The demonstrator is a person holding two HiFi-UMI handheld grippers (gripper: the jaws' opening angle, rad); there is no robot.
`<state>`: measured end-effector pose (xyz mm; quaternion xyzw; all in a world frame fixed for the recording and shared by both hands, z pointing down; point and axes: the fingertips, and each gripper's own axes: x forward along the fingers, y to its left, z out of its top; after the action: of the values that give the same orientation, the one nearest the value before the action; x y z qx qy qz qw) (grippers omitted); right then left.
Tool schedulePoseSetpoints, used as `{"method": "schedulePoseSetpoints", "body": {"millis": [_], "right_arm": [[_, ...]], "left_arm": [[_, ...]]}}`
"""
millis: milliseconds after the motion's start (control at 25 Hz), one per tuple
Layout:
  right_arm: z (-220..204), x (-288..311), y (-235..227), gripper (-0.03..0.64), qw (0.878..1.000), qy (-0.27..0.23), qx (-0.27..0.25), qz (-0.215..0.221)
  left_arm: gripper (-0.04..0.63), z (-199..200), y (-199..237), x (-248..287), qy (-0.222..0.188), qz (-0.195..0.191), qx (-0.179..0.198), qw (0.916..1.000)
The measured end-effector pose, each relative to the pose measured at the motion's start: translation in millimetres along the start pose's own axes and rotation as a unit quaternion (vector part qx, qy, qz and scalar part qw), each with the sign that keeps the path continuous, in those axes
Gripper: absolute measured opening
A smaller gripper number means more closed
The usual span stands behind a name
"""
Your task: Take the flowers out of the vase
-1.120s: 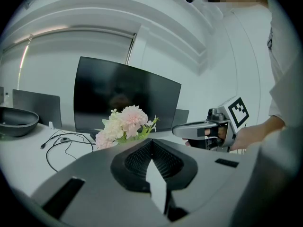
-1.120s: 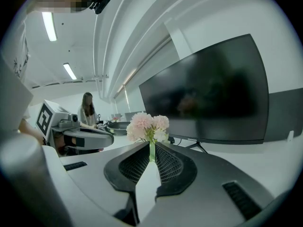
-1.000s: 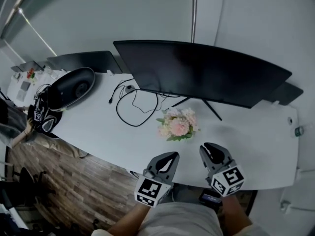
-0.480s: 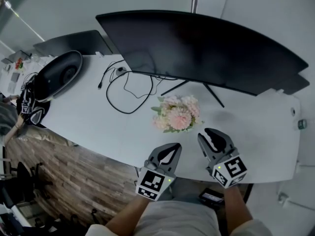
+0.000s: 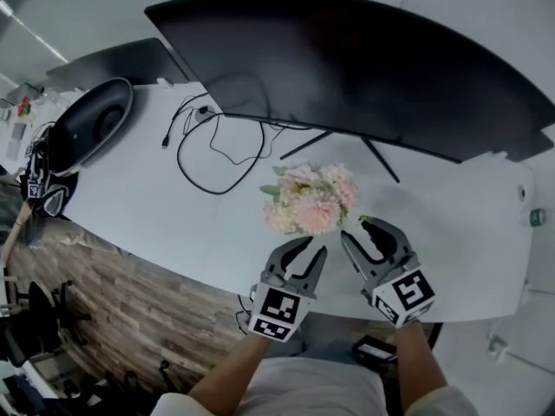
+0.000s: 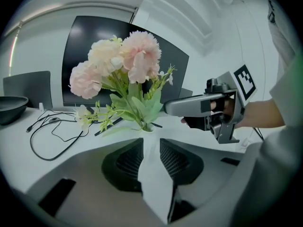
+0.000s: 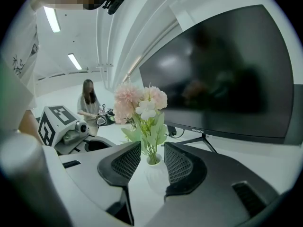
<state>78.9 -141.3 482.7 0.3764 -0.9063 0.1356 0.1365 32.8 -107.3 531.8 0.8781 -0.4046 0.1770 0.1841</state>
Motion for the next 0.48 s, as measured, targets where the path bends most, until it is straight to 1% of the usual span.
{"method": "schedulePoseSetpoints", "body": {"millis": [200,320,480], "right_arm": [[-8,12,4,0.173,1.0,0.009,-0.001,0.013],[-12,19,6,0.179,1.0,0.009,-0.004,0.024],[-13,27,6,0.181,1.0,0.005,-0.013,0.024]], "left_arm": [[0.141,-8,5,16,0.007,-0.001,-0.002,1.0],[0.163,-9,8,24,0.002,0.002,0.007,1.0],[0.196,-12,10,35,-0.003,0.0,0.014,0.9999]]}}
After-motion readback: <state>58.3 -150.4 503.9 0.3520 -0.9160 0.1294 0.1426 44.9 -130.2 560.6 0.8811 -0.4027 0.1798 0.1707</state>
